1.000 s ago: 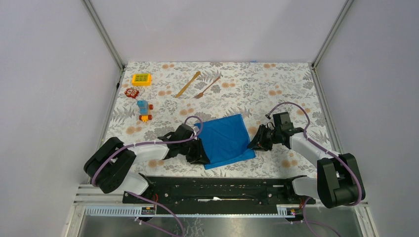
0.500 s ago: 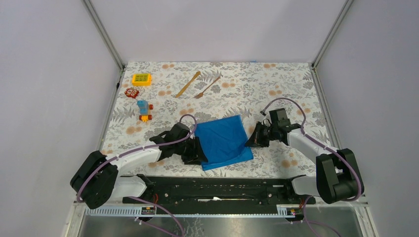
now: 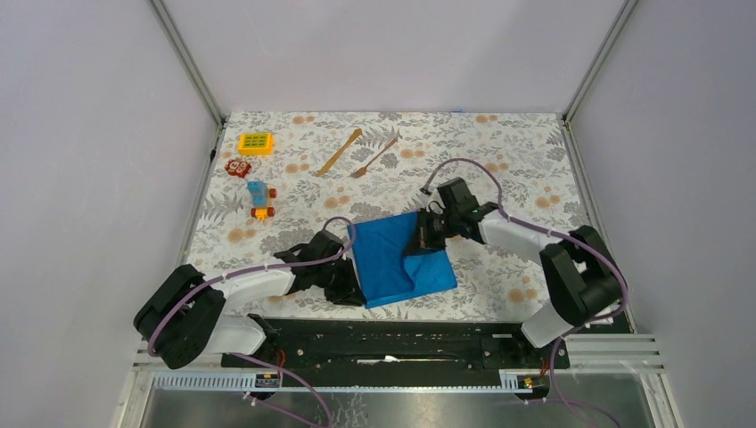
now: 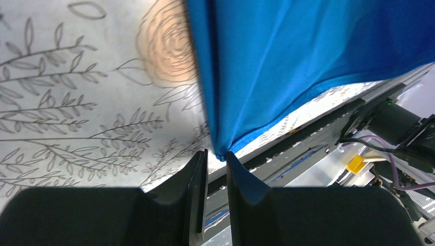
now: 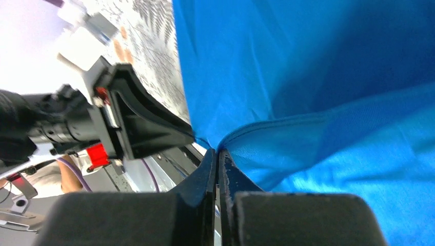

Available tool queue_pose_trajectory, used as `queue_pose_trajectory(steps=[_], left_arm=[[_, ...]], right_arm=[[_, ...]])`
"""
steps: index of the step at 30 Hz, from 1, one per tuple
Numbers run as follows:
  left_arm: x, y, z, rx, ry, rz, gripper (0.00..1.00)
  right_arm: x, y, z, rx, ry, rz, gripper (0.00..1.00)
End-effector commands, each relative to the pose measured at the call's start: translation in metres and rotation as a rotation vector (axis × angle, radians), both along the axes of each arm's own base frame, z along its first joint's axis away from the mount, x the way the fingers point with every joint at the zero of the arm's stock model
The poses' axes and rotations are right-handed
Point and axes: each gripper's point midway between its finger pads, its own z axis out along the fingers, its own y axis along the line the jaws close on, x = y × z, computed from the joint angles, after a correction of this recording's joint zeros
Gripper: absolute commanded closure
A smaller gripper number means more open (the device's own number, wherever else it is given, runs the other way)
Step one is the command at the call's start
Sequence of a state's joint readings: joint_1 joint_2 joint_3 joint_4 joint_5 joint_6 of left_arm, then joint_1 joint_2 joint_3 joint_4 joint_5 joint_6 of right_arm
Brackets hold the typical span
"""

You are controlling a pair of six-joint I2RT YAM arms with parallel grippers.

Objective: Fold the napkin into a case and place the utensils inside
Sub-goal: Fold the top corner of the square-folded napkin at the corner of the board.

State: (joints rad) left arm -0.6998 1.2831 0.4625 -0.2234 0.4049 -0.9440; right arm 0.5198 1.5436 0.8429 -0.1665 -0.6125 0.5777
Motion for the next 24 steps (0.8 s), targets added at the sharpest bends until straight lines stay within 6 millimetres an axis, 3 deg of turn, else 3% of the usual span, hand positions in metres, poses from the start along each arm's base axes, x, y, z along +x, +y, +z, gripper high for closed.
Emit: queue_pose_trajectory(steps=[1, 6, 11, 24], left_arm=[[-0.003, 0.002, -0.005, -0.006, -0.015, 0.01, 0.76], [-0.005, 0.002, -0.009, -0.012, -0.005, 0.016, 0.77], [-0.008, 0.006, -0.017, 0.006, 0.001, 0.024, 0.79], [-0.018, 0.017, -0.029, 0.028, 0.02, 0.04, 0.82]], right_arm=[[0.029, 0.044, 0.011, 0.083, -0.031, -0.012, 1.0], [0.055, 0.089, 0.005, 0.165, 0.022, -0.045, 1.0], [0.074, 0.118, -0.004, 0.213, 0.046, -0.078, 1.0], [0.104, 0.147, -0.02, 0.219, 0.04, -0.086, 1.0]])
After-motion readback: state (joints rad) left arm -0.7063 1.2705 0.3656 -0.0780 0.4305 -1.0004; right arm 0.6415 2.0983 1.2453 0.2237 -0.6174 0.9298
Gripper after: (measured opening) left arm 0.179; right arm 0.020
